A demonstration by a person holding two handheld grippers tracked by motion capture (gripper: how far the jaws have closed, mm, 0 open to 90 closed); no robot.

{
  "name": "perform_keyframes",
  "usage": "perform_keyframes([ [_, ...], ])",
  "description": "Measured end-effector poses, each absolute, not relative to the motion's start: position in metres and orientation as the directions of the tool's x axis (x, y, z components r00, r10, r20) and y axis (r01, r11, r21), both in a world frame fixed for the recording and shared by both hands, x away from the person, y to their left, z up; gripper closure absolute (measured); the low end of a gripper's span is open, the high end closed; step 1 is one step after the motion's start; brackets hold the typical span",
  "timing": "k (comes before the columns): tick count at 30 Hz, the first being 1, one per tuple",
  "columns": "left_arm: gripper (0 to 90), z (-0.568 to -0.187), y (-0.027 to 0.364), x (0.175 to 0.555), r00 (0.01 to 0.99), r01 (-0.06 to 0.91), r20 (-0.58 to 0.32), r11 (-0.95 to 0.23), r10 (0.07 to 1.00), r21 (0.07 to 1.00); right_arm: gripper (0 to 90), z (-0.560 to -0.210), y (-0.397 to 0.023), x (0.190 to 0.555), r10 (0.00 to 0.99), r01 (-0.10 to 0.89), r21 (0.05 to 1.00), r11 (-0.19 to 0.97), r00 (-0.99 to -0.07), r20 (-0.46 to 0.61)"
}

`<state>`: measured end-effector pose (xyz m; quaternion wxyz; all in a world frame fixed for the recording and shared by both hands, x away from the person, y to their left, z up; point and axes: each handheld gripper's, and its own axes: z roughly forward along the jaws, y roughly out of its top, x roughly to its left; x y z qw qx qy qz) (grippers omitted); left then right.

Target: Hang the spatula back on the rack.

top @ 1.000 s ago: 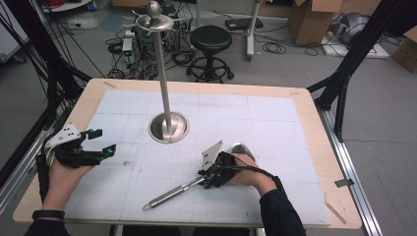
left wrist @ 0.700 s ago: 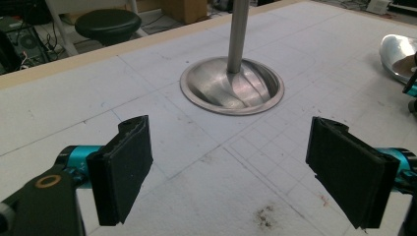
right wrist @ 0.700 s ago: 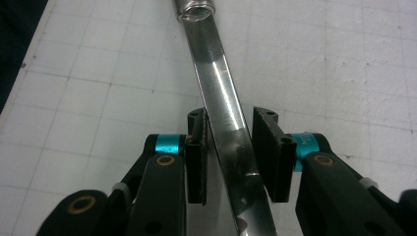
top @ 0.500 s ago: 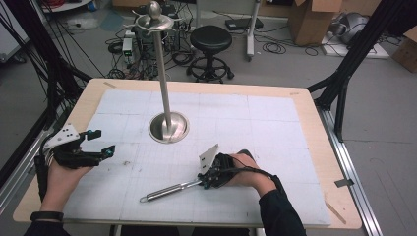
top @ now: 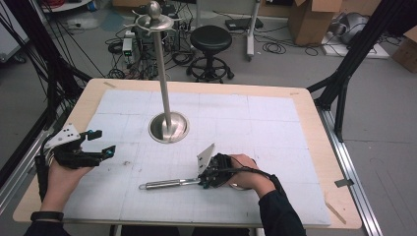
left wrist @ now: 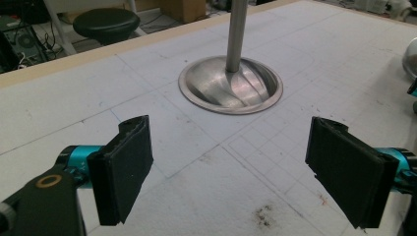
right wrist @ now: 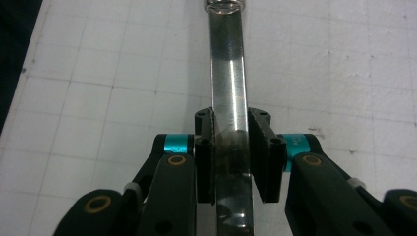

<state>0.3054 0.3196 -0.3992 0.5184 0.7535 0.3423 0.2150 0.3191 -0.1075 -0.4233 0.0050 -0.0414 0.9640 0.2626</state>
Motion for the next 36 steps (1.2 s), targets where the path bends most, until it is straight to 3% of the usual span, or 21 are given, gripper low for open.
perform_keyframes([
  [5,18.3,-0.399,0.320,0.305,0.674,0.292,-0.028,-0.231,0.738,0.928,75.2,-0.421,-0.108,0.319,-0.052,-0.067,0.502,0.862,-0.998,-0.044],
  [20,18.5,-0.399,0.321,0.306,0.672,0.295,-0.033,-0.227,0.740,0.928,75.3,-0.406,-0.131,0.328,0.100,0.035,0.604,0.796,-0.992,-0.075],
  [36,18.5,-0.400,0.321,0.307,0.668,0.294,-0.044,-0.210,0.743,0.933,75.2,-0.377,-0.162,0.327,0.261,0.104,0.765,0.636,-0.962,-0.086],
])
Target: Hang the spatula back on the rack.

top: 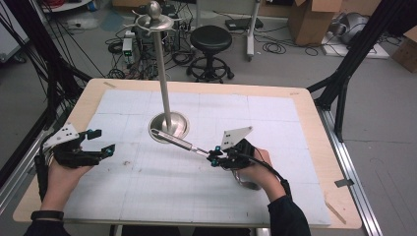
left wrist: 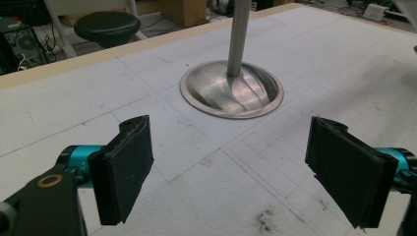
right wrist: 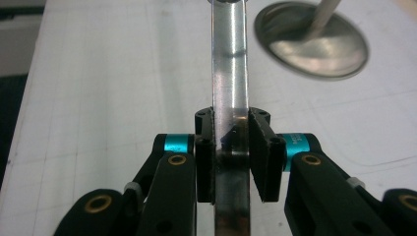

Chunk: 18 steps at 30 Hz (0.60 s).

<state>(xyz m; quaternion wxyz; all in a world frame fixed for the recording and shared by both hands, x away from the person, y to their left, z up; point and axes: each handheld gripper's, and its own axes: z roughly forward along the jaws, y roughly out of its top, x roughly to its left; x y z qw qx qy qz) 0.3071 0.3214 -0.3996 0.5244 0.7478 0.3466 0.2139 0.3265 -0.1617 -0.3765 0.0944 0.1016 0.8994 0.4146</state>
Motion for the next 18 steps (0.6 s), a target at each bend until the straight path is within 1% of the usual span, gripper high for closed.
perform_keyframes([
  [9,18.5,-0.400,0.321,0.308,0.670,0.298,-0.046,-0.212,0.741,0.931,75.2,-0.352,-0.183,0.323,0.368,0.113,0.873,0.474,-0.926,-0.081],
  [18,18.4,-0.402,0.320,0.309,0.669,0.310,-0.047,-0.221,0.742,0.925,75.2,-0.334,-0.195,0.320,0.474,0.099,0.939,0.329,-0.878,-0.073],
])
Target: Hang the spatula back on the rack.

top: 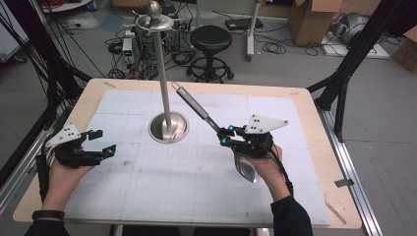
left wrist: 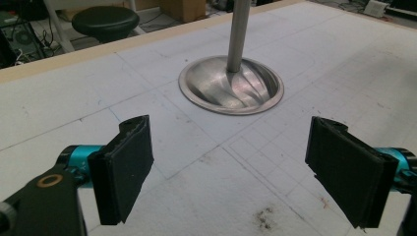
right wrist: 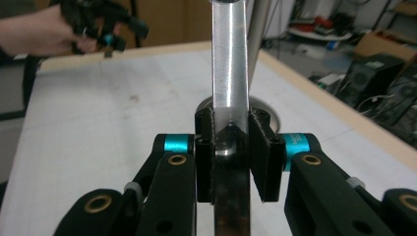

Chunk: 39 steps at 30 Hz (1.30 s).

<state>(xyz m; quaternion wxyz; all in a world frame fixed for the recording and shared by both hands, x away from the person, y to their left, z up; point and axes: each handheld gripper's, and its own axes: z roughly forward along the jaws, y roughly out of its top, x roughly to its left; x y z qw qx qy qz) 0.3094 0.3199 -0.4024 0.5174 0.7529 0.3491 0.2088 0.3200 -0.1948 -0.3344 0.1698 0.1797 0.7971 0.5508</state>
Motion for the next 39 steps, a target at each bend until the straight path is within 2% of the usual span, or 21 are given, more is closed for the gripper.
perform_keyframes([
  [6,18.4,-0.403,0.320,0.310,0.668,0.314,-0.051,-0.220,0.742,0.924,75.2,-0.319,-0.195,0.320,0.530,0.087,0.967,0.239,-0.847,-0.055],
  [19,18.4,-0.405,0.320,0.311,0.667,0.319,-0.048,-0.227,0.743,0.920,75.2,-0.299,-0.179,0.322,0.576,0.043,0.988,0.146,-0.816,-0.049],
  [39,18.4,-0.407,0.320,0.311,0.668,0.323,-0.048,-0.231,0.742,0.918,75.2,-0.289,-0.167,0.340,0.622,0.037,0.992,0.117,-0.782,-0.044],
])
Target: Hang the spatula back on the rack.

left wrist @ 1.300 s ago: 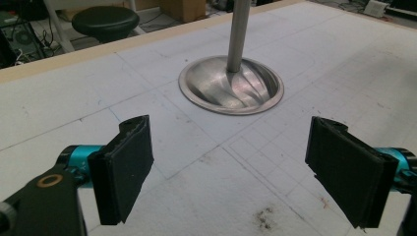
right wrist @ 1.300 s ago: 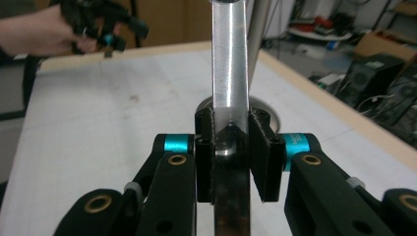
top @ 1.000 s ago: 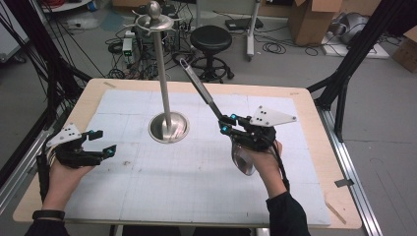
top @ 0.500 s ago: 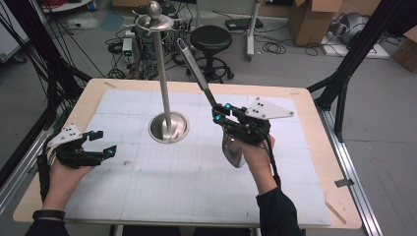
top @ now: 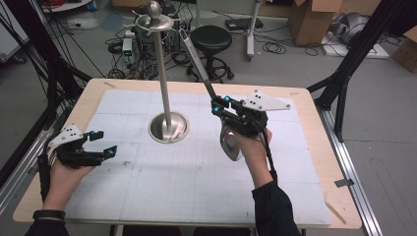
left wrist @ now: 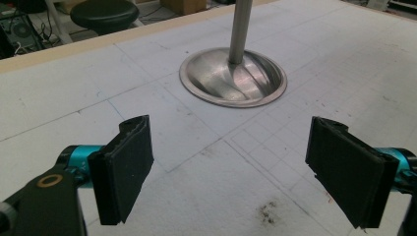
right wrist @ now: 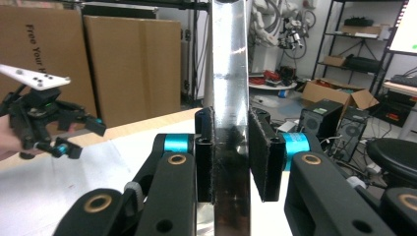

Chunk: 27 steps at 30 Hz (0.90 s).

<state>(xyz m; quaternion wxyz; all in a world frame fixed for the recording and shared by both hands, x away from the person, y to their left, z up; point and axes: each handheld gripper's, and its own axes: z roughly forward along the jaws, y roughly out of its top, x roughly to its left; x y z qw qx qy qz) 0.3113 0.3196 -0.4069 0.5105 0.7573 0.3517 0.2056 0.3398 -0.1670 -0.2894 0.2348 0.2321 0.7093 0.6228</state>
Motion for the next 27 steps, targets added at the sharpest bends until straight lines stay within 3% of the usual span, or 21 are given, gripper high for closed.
perform_keyframes([
  [27,18.4,-0.409,0.321,0.311,0.666,0.328,-0.052,-0.229,0.744,0.916,75.2,-0.299,-0.146,0.361,0.623,0.042,0.993,0.110,-0.781,-0.036],
])
